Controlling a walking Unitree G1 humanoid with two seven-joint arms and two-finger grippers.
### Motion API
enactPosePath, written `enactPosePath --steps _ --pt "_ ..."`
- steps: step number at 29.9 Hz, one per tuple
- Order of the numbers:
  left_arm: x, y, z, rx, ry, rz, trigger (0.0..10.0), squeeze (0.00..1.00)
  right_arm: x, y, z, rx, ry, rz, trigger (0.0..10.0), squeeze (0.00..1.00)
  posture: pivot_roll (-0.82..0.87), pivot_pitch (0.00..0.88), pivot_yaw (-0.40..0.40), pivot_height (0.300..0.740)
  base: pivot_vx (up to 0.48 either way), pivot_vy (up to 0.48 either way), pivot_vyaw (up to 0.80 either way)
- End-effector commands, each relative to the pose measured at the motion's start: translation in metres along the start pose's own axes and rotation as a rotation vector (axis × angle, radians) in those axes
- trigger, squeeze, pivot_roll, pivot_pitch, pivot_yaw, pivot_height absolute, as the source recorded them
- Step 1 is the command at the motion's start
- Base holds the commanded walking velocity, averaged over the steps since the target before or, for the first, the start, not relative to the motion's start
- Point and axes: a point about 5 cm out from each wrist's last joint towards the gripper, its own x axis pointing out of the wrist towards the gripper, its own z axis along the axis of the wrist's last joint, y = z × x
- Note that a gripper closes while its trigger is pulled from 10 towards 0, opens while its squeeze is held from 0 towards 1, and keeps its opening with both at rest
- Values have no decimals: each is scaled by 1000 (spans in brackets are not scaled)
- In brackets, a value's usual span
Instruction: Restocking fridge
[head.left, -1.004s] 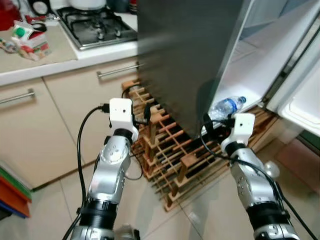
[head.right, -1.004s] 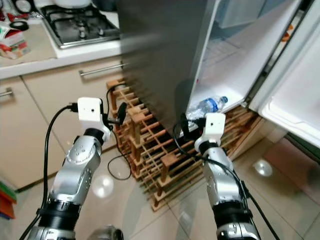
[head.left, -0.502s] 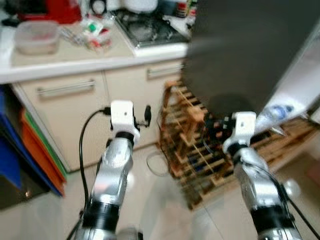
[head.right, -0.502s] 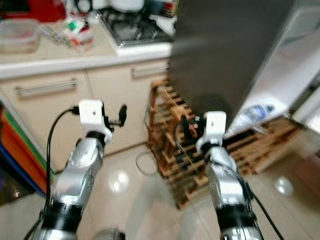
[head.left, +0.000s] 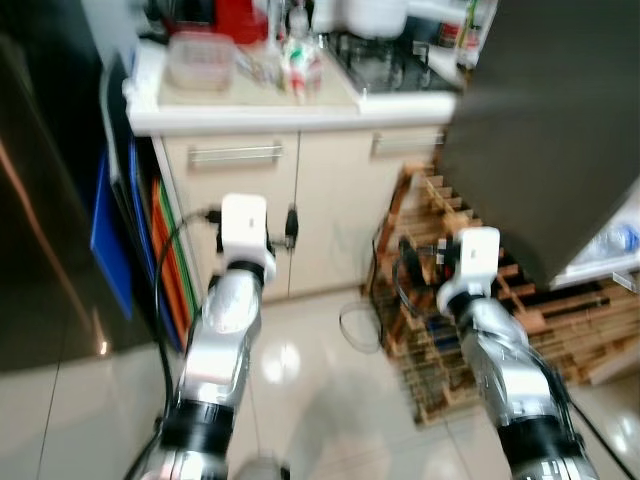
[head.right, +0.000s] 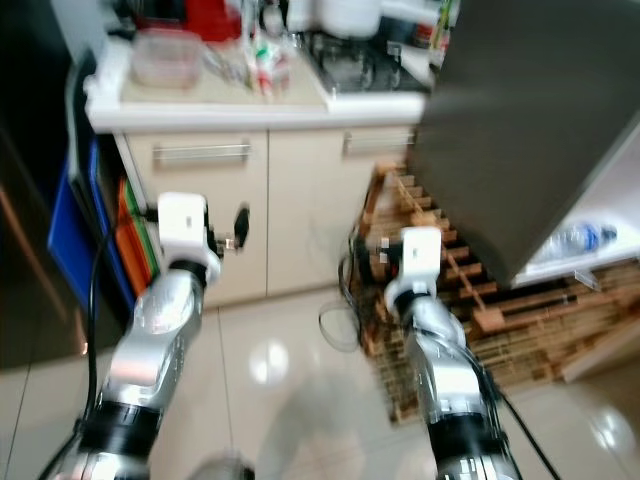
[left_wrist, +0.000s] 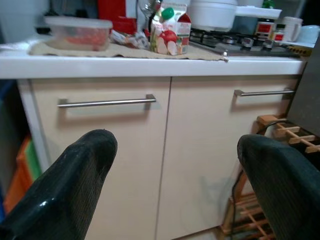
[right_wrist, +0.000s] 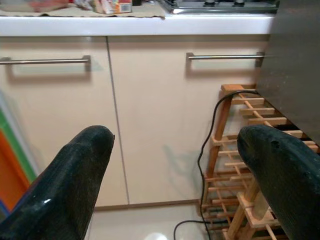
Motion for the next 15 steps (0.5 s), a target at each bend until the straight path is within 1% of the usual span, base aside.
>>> enactPosePath --steps 1,4,5,7,9,11,12,15 --pt "1 -11 1 9 -2 -31 10000 0 -2 -9 1 -14 1 -28 10000 188 85 0 -59 740 0 -431 531" --pt "2 -11 1 8 -1 -30 10000 0 -1 -9 1 -11 1 -34 10000 176 86 0 -59 740 0 -431 527" --pt "2 -10 1 6 1 -25 10000 0 -1 -10 -1 -11 14 -49 10000 118 86 0 -59 740 0 -431 0" --pt "3 -7 0 -7 11 -5 10000 0 0 -11 -2 -8 24 -60 10000 51 89 0 -60 740 135 -411 0" --pt "5 -4 -1 -7 26 17 10000 0 0 -11 -1 -13 21 -60 10000 43 87 0 -59 740 349 0 0" --pt "6 -3 -2 -3 31 20 10000 0 0 -11 -1 -14 20 -61 10000 39 88 0 -60 740 0 0 0" --pt "7 -3 -1 3 29 19 10000 0 0 -11 1 -27 1 -60 10000 63 87 0 -60 740 0 0 506" --pt "7 -4 0 5 22 12 10000 0 -1 -11 2 -40 -9 -63 10000 78 87 0 -59 740 0 0 556"
